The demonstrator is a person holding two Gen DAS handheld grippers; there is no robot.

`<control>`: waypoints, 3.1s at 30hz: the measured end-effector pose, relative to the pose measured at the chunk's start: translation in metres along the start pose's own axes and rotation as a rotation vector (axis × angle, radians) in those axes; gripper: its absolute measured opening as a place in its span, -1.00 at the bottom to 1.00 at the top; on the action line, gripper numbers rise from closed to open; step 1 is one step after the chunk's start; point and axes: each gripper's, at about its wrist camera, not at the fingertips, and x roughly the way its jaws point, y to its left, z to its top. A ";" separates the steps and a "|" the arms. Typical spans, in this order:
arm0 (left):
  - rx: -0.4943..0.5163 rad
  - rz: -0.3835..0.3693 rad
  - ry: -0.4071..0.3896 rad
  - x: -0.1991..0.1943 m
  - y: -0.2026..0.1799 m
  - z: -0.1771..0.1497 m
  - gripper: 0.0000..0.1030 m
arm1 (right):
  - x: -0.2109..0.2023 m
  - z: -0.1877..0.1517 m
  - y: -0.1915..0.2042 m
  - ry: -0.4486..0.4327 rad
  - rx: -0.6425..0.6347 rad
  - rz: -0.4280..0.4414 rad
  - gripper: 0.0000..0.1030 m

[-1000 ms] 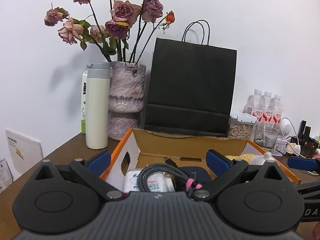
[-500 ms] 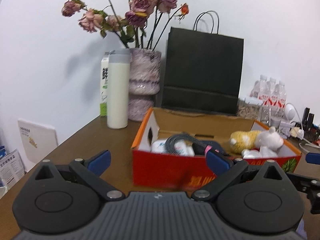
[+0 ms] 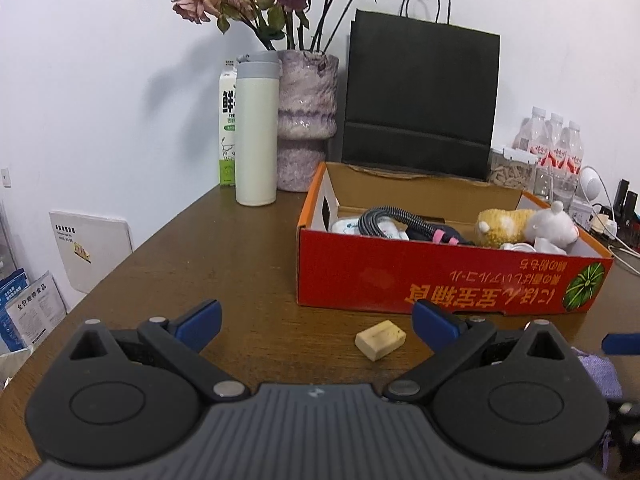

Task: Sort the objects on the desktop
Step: 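Move both tools back out of the box toward the purple cloth, then grasp the purple cloth pouch with the right tool and lift it, then grasp the beige soap bar with the left tool, then carry the soap bar and purple pouch over the box with both tools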

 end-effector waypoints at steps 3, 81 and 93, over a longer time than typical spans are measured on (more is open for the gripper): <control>0.010 -0.002 0.010 0.001 -0.002 -0.002 1.00 | 0.007 -0.003 0.003 0.046 -0.007 -0.006 0.95; 0.050 -0.060 0.115 0.024 -0.036 0.005 -0.31 | -0.047 -0.003 -0.075 -0.217 0.144 -0.182 -0.77; 0.021 -0.163 -0.061 -0.014 -0.058 0.049 -0.31 | -0.074 0.043 -0.060 -0.420 0.116 -0.127 -0.77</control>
